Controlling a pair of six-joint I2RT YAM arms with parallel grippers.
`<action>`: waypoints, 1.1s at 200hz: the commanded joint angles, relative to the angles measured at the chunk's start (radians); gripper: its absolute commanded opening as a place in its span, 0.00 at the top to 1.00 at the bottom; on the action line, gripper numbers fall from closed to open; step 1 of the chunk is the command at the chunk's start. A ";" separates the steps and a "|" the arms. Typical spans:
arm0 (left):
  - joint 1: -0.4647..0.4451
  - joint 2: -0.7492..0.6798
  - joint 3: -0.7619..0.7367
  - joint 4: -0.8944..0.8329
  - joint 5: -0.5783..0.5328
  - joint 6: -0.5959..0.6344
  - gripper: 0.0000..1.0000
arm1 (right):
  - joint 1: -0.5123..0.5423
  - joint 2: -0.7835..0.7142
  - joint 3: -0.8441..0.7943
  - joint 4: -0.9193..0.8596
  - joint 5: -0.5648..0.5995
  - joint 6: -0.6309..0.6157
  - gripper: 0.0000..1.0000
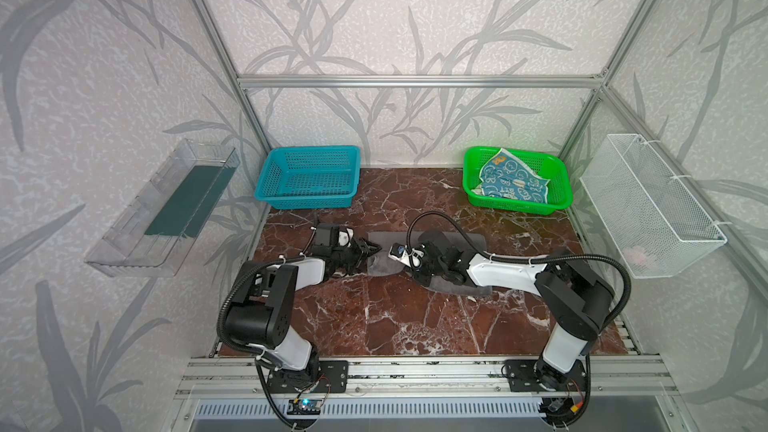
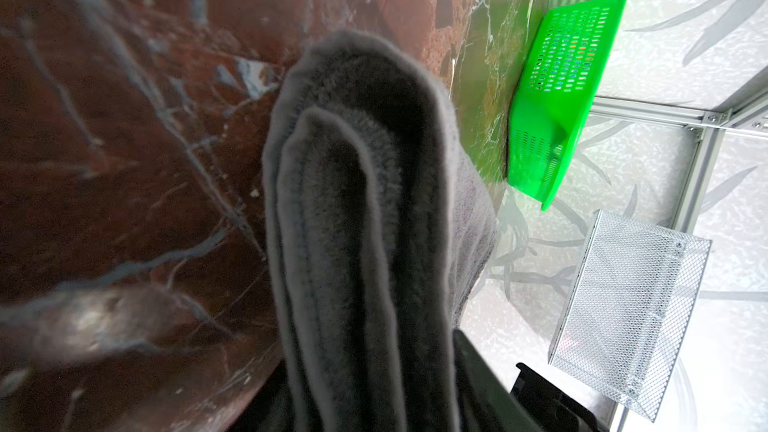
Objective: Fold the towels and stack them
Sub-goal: 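Lift the folded towel with both grippers and pull it toward the teal basket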
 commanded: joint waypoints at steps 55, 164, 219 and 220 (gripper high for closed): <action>-0.008 0.048 0.054 -0.047 0.010 0.048 1.00 | 0.014 -0.034 0.009 -0.059 -0.134 0.015 0.38; -0.008 0.076 0.209 -0.446 -0.076 0.362 1.00 | -0.011 0.049 0.139 0.024 -0.314 0.509 0.56; -0.009 0.066 0.212 -0.452 -0.072 0.359 1.00 | 0.025 0.202 0.236 -0.037 -0.236 0.595 0.80; -0.007 0.065 0.213 -0.452 -0.073 0.359 1.00 | 0.028 0.204 0.235 -0.040 -0.234 0.593 0.81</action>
